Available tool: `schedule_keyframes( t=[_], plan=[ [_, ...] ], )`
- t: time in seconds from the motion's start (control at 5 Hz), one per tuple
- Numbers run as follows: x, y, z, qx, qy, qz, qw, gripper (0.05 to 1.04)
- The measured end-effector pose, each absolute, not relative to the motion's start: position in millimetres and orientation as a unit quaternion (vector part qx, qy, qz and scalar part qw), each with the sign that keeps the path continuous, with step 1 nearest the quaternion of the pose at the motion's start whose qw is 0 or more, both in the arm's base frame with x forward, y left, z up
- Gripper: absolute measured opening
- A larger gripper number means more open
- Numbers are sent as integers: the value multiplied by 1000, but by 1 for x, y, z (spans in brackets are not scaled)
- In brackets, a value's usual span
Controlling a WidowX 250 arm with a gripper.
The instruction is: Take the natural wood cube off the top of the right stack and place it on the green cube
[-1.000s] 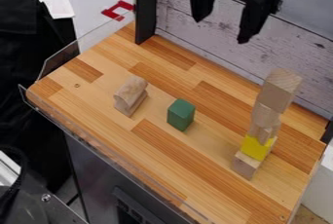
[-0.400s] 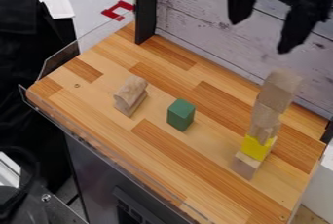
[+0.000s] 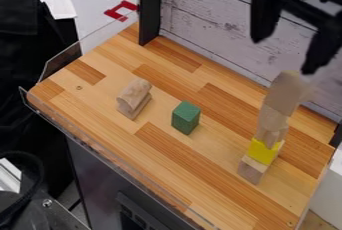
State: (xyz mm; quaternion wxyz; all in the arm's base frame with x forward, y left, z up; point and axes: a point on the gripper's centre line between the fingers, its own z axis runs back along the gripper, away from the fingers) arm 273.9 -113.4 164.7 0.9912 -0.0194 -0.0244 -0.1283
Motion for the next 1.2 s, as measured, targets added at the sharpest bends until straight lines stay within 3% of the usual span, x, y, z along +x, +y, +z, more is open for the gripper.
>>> schedule_keyframes(
  t=[1.2],
  plan=[
    [291,-118,117,2,42,-75,996,964]
  ],
)
